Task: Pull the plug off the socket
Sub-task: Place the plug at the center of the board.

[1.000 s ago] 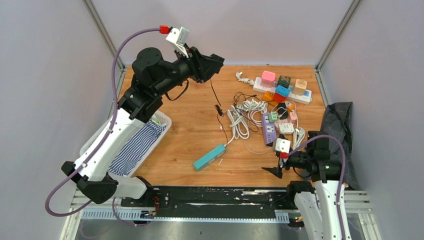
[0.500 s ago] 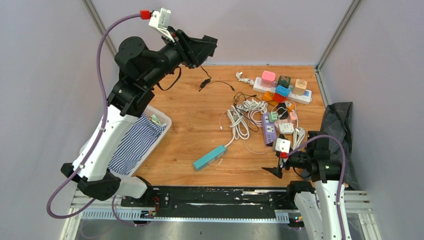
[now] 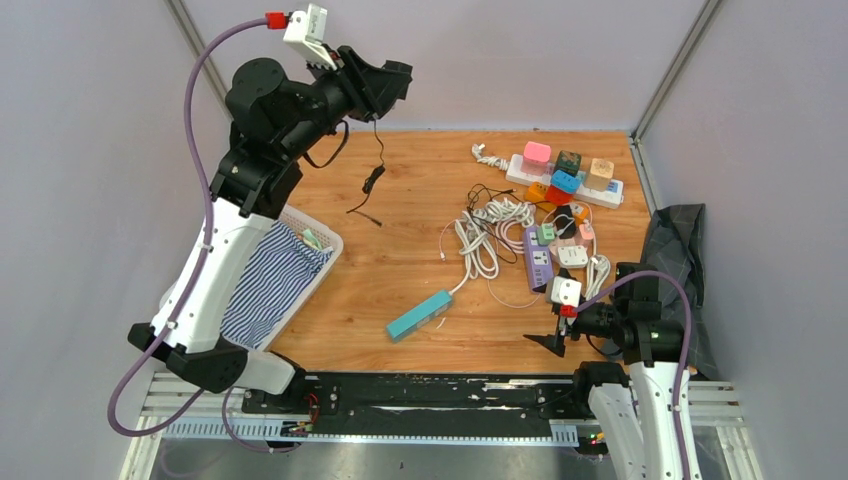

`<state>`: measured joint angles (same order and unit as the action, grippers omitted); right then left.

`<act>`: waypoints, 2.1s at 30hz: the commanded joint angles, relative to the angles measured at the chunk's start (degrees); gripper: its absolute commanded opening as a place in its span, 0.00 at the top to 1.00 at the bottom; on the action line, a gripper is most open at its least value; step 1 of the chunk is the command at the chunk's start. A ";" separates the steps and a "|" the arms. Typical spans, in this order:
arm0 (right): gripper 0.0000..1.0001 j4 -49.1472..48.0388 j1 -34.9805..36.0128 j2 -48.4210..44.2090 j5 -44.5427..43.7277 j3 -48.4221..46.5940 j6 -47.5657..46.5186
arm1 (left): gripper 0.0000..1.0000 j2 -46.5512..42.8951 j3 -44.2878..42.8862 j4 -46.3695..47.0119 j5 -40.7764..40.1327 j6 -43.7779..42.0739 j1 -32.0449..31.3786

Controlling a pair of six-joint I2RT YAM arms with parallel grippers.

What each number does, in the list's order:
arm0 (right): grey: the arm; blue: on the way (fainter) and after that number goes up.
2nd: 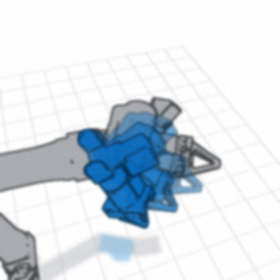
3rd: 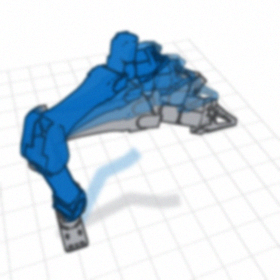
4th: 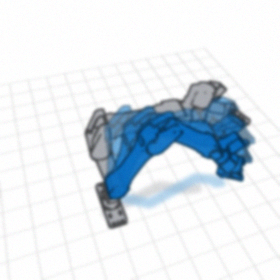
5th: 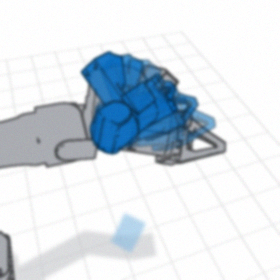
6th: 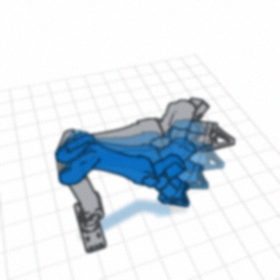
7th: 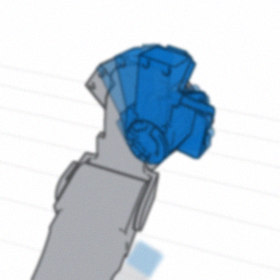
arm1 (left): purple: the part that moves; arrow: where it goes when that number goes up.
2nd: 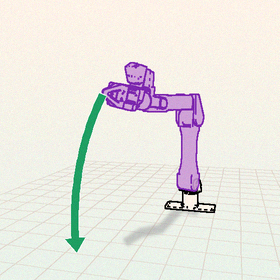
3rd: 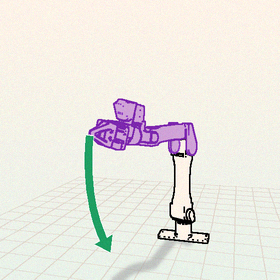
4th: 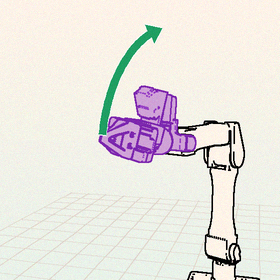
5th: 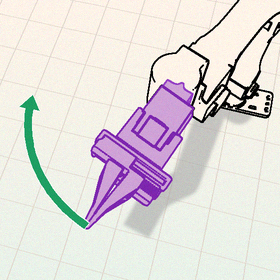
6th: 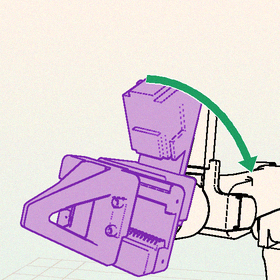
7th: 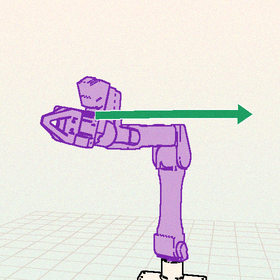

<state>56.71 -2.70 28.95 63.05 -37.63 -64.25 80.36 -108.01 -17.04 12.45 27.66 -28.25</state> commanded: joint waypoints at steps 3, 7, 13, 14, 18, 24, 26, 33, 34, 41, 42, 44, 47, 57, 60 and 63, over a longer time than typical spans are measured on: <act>0.06 1.54 -0.73 -0.56 2.08 0.95 -1.07 | 1.00 0.16 0.02 -0.87 1.55 0.07 3.55; 0.06 1.56 -0.81 -0.56 2.09 0.98 -1.17 | 1.00 0.41 0.51 -0.89 1.70 0.33 5.33; 0.06 1.65 -0.82 -0.56 2.15 0.98 -1.24 | 1.00 1.25 0.43 -1.29 1.71 0.58 7.64; 0.06 1.66 -0.82 -0.56 2.17 0.98 -1.25 | 1.00 1.27 0.43 -1.32 1.69 0.56 7.90; 0.06 1.67 -0.90 -0.55 2.17 0.98 -1.32 | 1.00 1.61 0.51 -1.78 1.62 0.17 9.05; 0.05 1.74 -0.90 -0.44 2.22 1.00 -1.34 | 1.00 2.36 0.37 -2.56 1.12 -0.35 11.02; 0.05 1.74 -0.99 -0.47 2.17 0.98 -1.38 | 1.00 2.57 0.23 -2.85 1.01 -0.60 11.51; 0.05 1.79 -1.08 -0.47 2.30 1.00 -1.49 | 1.00 3.01 1.10 -4.39 -0.55 -3.11 12.37; 0.05 1.82 -1.08 -0.46 2.26 1.02 -1.46 | 1.00 3.05 1.29 -4.56 -0.74 -3.46 12.49; 0.05 1.83 -1.25 -0.32 2.34 1.11 -1.49 | 1.00 4.08 2.78 -5.71 -2.20 -5.80 13.28; 0.05 1.90 -1.26 -0.26 2.34 1.15 -1.54 | 1.00 4.27 3.17 -5.73 -2.30 -5.92 13.38; 0.05 1.92 -1.26 -0.21 2.43 1.15 -1.55 | 1.00 4.76 4.05 -5.56 -2.51 -6.16 13.53; 0.05 1.92 -1.26 -0.12 2.45 1.15 -1.54 | 1.00 5.36 5.53 -5.42 -3.11 -6.74 13.62; 0.05 1.93 -1.34 0.14 2.54 1.24 -1.60 | 1.00 5.37 12.42 -4.50 -11.78 -10.26 13.90; 0.05 1.97 -1.46 0.14 2.60 1.30 -1.61 | 1.00 6.20 13.63 -4.19 -14.48 -11.47 14.25; 0.05 2.09 -1.68 0.15 2.78 1.33 -1.87 | 0.98 8.14 14.73 -3.66 -16.24 -12.27 14.83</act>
<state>57.10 -3.42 29.08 63.59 -37.41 -64.71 86.32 -94.52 -22.74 0.80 17.87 -14.59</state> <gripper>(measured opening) 0.949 0.397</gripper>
